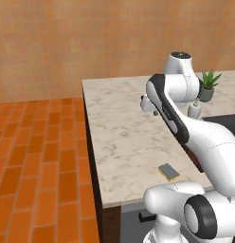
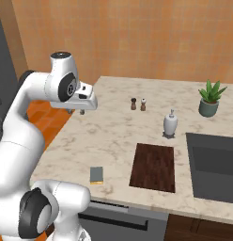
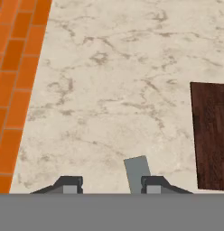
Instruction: Pick up the sponge from the counter and clean the cutting board by briefly scrubbing or pressing down on the cutting board. Once finished, release the sponge.
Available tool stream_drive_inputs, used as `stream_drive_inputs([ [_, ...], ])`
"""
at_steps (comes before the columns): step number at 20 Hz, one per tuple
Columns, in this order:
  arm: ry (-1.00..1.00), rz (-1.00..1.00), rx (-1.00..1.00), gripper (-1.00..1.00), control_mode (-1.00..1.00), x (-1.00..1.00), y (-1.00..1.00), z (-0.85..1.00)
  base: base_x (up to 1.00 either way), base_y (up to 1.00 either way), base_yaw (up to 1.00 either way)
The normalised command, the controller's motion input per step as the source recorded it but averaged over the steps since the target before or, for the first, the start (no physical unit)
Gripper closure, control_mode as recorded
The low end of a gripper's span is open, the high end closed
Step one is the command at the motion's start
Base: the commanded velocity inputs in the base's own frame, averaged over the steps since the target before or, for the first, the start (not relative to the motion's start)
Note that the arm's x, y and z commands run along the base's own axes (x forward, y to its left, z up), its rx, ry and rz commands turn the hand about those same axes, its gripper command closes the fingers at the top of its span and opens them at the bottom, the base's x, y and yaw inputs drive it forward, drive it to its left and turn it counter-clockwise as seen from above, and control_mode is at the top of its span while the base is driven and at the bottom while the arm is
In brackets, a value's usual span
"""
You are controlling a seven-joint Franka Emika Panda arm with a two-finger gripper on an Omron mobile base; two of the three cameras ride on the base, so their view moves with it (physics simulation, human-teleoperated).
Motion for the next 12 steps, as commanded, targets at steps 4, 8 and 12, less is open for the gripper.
stream_drive_inputs([
  [4, 0.04, 0.0, 0.0, -1.0, -1.0, 0.0, 0.0, -0.24, 0.0, 0.0, 0.0],
  [8, 0.0, 0.0, 0.0, -1.0, -1.0, 0.0, -0.08, -0.68, 0.0, 0.0, 0.0],
  [12, 0.01, 0.0, 0.0, -1.0, -1.0, 0.0, -0.41, -1.0, 0.0, 0.0, 0.0],
])
